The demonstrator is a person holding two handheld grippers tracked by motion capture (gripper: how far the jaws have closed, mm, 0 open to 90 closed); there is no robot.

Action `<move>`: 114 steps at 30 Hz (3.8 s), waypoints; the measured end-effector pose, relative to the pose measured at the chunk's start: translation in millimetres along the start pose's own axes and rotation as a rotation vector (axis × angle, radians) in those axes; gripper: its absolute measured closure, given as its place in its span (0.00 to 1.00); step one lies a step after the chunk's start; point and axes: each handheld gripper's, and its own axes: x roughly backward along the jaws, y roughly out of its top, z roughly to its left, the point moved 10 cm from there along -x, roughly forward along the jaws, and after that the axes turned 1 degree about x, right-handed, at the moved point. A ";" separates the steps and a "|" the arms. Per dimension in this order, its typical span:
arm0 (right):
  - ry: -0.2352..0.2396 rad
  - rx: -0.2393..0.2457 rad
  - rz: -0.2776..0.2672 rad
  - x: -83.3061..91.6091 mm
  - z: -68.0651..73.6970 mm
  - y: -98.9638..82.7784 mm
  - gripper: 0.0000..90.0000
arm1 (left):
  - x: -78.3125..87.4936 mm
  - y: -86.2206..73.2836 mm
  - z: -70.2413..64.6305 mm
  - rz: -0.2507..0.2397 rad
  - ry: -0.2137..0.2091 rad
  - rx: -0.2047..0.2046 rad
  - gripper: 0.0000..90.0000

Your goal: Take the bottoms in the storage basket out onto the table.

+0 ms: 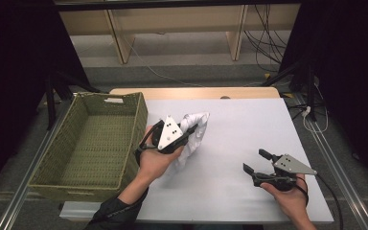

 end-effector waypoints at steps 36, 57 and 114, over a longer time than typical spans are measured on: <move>0.001 -0.003 -0.012 0.4 -0.4 1.3 0.21 | -39.1 -53.4 -55.5 0.150 -0.158 -0.011 0.86; 0.000 -0.001 -0.012 0.2 -0.6 1.1 0.21 | -58.9 -100.2 -72.8 0.273 -0.205 0.014 0.85; -0.001 -0.011 -0.002 0.4 -1.0 -0.1 0.21 | -21.1 -90.1 -65.1 0.422 -0.240 0.109 0.22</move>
